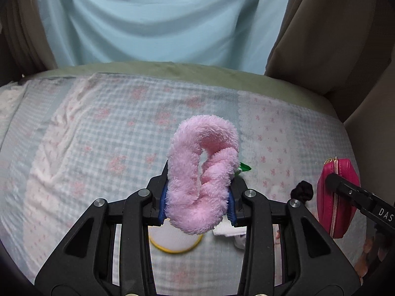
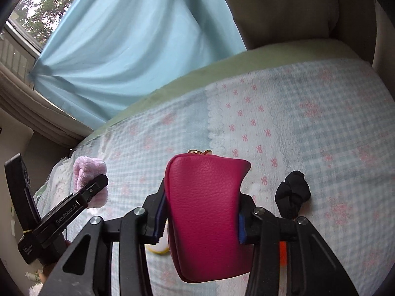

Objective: Organize soft objects
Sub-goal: 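Carry hair tie and pink pouch over the box and open both tools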

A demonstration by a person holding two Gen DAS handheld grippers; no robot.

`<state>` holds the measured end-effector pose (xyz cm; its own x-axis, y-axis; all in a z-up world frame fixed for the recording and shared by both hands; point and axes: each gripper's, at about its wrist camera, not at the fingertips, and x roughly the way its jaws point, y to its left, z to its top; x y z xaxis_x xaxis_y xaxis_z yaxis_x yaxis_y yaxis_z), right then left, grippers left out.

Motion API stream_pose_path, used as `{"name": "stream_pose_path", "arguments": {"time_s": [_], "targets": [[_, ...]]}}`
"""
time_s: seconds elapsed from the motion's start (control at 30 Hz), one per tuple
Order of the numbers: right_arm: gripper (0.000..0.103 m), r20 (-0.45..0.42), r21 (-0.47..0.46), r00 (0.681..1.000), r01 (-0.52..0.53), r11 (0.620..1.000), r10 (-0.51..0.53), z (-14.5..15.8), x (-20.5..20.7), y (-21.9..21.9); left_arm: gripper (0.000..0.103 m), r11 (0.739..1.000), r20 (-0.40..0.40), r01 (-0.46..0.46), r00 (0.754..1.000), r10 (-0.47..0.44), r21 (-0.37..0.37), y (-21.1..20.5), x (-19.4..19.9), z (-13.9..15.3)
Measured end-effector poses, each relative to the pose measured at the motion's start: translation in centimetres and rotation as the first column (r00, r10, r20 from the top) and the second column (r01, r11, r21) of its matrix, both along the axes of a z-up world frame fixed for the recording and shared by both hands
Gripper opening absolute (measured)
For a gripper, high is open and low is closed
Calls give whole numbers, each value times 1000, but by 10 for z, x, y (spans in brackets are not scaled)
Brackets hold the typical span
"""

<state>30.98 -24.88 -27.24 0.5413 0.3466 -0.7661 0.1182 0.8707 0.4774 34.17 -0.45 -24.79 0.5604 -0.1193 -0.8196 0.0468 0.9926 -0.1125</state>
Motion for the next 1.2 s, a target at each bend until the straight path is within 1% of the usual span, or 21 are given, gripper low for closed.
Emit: {"name": "stream_pose_path", "arguments": {"time_s": [0.07, 0.1, 0.13, 0.2, 0.33, 0.43, 0.5, 0.57, 0.67, 0.8, 0.93, 1.07, 1.2], "targets": [[40, 13, -3, 1000, -5, 1000, 5, 14, -10, 3, 32, 1000, 9, 12, 1000, -12, 4, 0, -20, 16], [40, 23, -7, 1000, -8, 1000, 8, 27, -20, 5, 32, 1000, 14, 17, 1000, -17, 6, 0, -30, 23], [40, 27, -10, 1000, -10, 1000, 10, 31, -24, 7, 32, 1000, 19, 21, 1000, -22, 7, 0, -41, 30], [40, 41, -18, 999, -16, 1000, 16, 51, -44, 12, 32, 1000, 24, 31, 999, -31, 2, 1, -62, 42], [40, 55, -35, 998, -25, 999, 27, 73, -81, 23, 32, 999, 27, 53, 998, -53, -2, 1, -107, 61], [40, 57, -42, 998, -26, 999, 28, 86, -113, 29, 32, 998, 16, 68, 998, -67, -11, 1, -142, 69], [40, 52, -40, 998, -22, 999, 24, 93, -140, 33, 32, 997, 8, 77, 997, -77, -14, 0, -163, 70], [40, 46, -38, 999, -18, 999, 20, 95, -157, 34, 32, 996, -6, 87, 996, -87, -11, -1, -185, 68], [40, 28, -33, 999, -15, 999, 16, 94, -185, 38, 32, 995, -33, 97, 995, -97, -11, -5, -213, 60], [40, -9, -27, 1000, -24, 999, 24, 83, -219, 43, 32, 994, -74, 107, 991, -107, -8, -13, -248, 43], [40, -33, -59, 998, -60, 996, 58, 70, -248, 51, 32, 993, -120, 116, 986, -114, 10, -20, -276, 19], [40, -80, -61, 993, -91, 994, 86, 45, -274, 52, 32, 992, -177, 123, 977, -118, 12, -27, -299, -9], [40, -144, -84, 986, -103, 991, 90, 21, -294, 49, 32, 988, -245, 153, 959, -141, 31, -36, -312, -41]]}}
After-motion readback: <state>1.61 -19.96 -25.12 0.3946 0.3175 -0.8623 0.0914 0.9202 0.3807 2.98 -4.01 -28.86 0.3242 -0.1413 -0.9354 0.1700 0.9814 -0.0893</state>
